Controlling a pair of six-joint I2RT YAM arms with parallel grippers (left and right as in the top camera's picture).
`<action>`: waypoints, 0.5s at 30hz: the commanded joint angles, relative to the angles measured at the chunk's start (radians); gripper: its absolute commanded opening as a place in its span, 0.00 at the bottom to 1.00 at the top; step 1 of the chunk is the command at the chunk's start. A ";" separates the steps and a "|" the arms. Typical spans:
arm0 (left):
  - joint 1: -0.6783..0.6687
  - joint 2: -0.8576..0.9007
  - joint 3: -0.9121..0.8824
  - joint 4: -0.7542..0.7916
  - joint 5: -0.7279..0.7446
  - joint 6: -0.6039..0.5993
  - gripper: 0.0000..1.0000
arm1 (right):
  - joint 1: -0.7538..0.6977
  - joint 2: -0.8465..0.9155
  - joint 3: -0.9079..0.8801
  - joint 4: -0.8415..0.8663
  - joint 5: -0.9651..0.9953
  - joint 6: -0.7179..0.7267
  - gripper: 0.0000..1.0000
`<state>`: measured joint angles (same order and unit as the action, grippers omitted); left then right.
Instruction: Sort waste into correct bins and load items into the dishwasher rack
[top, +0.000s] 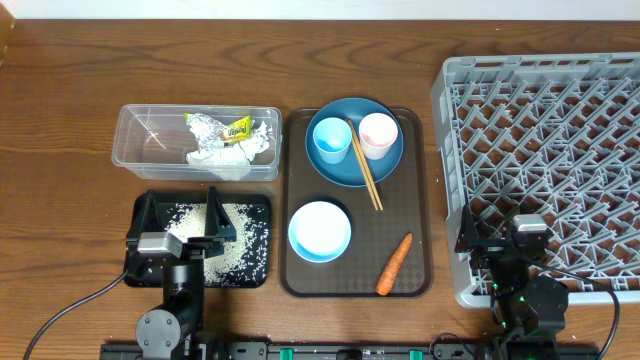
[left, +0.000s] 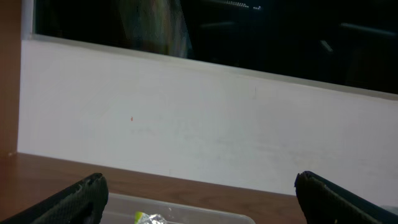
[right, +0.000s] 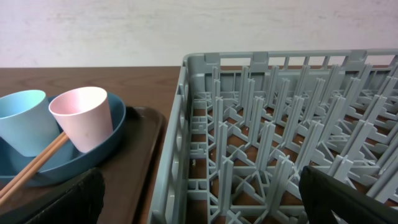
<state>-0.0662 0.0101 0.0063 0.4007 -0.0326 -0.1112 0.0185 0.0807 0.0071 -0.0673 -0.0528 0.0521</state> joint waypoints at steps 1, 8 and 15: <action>0.006 -0.006 -0.002 -0.013 -0.004 -0.044 0.99 | -0.001 -0.003 -0.002 -0.004 0.000 -0.005 0.99; 0.006 -0.006 -0.002 -0.044 0.013 -0.045 0.99 | -0.001 -0.003 -0.002 -0.004 0.000 -0.005 0.99; 0.003 -0.006 0.052 -0.035 0.107 -0.052 0.99 | -0.001 -0.003 -0.002 -0.004 0.000 -0.005 0.99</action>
<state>-0.0662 0.0101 0.0090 0.3859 0.0051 -0.1539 0.0185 0.0807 0.0071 -0.0673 -0.0528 0.0521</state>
